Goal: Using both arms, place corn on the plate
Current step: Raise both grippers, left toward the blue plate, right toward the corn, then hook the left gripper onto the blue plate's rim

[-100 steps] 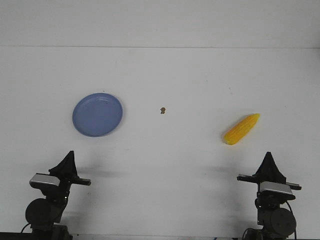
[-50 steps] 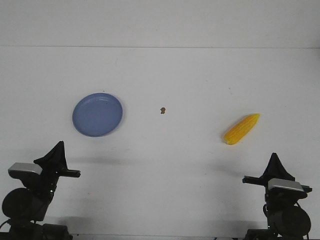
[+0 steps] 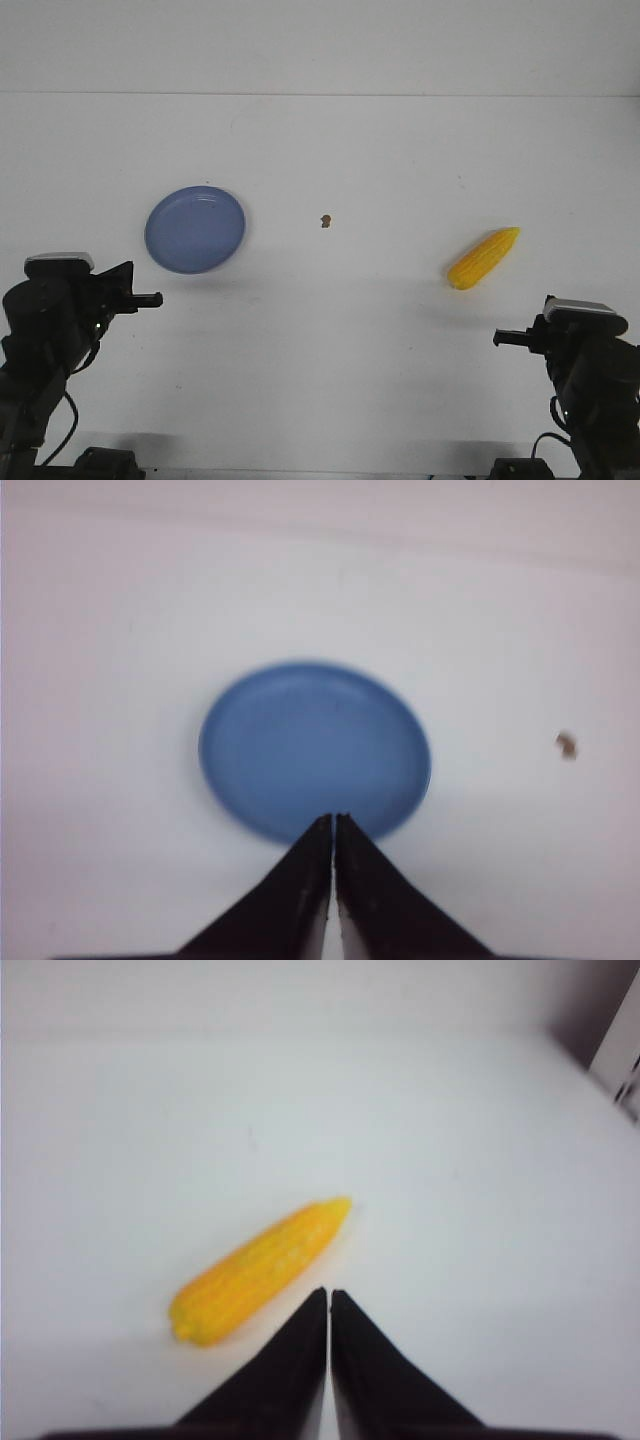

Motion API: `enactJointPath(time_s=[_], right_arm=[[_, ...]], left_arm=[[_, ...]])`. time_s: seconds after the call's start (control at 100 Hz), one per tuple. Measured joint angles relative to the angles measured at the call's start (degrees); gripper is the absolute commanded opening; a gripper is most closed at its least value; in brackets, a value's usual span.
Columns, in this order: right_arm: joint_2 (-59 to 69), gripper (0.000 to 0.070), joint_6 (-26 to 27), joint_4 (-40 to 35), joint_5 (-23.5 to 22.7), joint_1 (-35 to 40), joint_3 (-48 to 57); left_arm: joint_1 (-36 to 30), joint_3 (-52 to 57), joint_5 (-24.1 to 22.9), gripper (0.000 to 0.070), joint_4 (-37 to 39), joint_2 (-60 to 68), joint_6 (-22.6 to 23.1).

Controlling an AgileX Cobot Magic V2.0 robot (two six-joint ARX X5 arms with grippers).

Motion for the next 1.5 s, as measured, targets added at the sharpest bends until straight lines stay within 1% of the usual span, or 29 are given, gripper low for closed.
enactJointPath(time_s=[0.17, 0.36, 0.53, 0.56, 0.59, 0.62, 0.65, 0.66, 0.67, 0.68, 0.7, 0.71, 0.72, 0.73, 0.74, 0.77, 0.8, 0.84, 0.86, 1.06, 1.18, 1.34, 1.5], right_arm=[[5.9, 0.0012, 0.2, -0.5, 0.0, 0.0, 1.9], [7.5, 0.0012, 0.6, 3.2, 0.0, 0.0, 1.9], [7.4, 0.0013, 0.7, 3.7, 0.0, 0.0, 1.9], [7.4, 0.0017, 0.7, 3.7, 0.0, 0.0, 1.9], [7.4, 0.0036, 0.7, 3.7, 0.0, 0.0, 1.9], [7.4, 0.0083, 0.7, 3.7, 0.0, 0.0, 1.9], [7.4, 0.0156, 0.7, 3.6, 0.0, 0.0, 1.9], [7.4, 0.0184, 0.7, 3.6, 0.0, 0.0, 1.9], [7.4, 0.0215, 0.7, 3.5, 0.0, 0.0, 1.9], [7.4, 0.0248, 0.7, 3.5, 0.0, 0.0, 1.9], [7.4, 0.0310, 0.7, 3.3, 0.0, 0.0, 1.9], [7.4, 0.0342, 0.7, 3.3, 0.0, 0.0, 1.9], [7.4, 0.0373, 0.6, 3.2, 0.0, 0.0, 1.9], [7.4, 0.0401, 0.6, 3.1, 0.0, 0.0, 1.9], [7.4, 0.0426, 0.7, 3.1, 0.0, 0.0, 1.9], [7.4, 0.0476, 0.7, 2.8, 0.0, 0.0, 1.9], [7.4, 0.0496, 0.7, 2.6, 0.0, 0.0, 1.9], [7.4, 0.0496, 0.8, 2.4, 0.0, 0.0, 1.9], [7.4, 0.0496, 0.9, 2.4, 0.0, 0.0, 1.9], [7.4, 0.0496, 1.0, 2.4, 0.0, 0.0, 1.9], [7.4, 0.0496, 1.0, 2.4, 0.0, 0.0, 1.9], [7.4, 0.0496, 1.0, 2.4, 0.0, 0.0, 1.9], [7.4, 0.0496, 1.0, 2.4, 0.0, 0.0, 1.9]], left_arm=[[0.0, 0.4, 0.0, 0.0015, -3.3, 4.5, 0.0], [0.0, 0.4, 0.0, 0.0015, -2.9, 5.4, 0.0], [0.0, 0.4, 0.0, 0.0018, -2.5, 5.0, 0.0], [0.0, 0.4, 0.0, 0.0020, -2.5, 5.0, 0.0], [0.0, 0.4, 0.0, 0.0031, -2.5, 5.0, 0.0], [0.0, 0.4, 0.0, 0.0065, -2.5, 5.0, 0.0], [0.0, 0.4, 0.0, 0.0120, -2.5, 5.0, 0.0], [0.0, 0.4, 0.0, 0.0144, -2.5, 5.0, 0.0], [0.0, 0.4, 0.0, 0.0182, -2.5, 5.0, 0.0], [0.0, 0.4, 0.0, 0.0196, -2.5, 5.0, -0.1], [0.0, 0.4, 0.0, 0.0251, -2.5, 5.0, -0.2], [0.0, 0.4, 0.0, 0.0295, -2.5, 5.0, -0.2], [0.0, 0.4, 0.0, 0.0311, -2.5, 5.0, -0.2], [0.0, 0.4, 0.0, 0.0355, -2.5, 5.0, -0.2], [0.0, 0.4, 0.0, 0.0369, -2.5, 5.0, -0.2], [0.0, 0.4, 0.0, 0.0443, -2.5, 5.0, -0.6], [0.0, 0.4, 0.0, 0.0496, -2.5, 5.0, -1.1], [0.0, 0.4, 0.0, 0.0532, -2.5, 5.0, -1.7], [0.0, 0.4, 0.0, 0.0536, -2.5, 5.0, -1.9], [0.0, 0.4, 0.0, 0.0536, -2.2, 5.1, -2.9], [0.4, 0.4, 0.0, 0.0536, 1.0, 7.1, -3.0], [3.7, 1.5, 0.0, 0.0536, 5.9, 16.0, -3.1], [6.7, 5.7, 0.0, 0.0536, 6.3, 28.5, -3.1]])
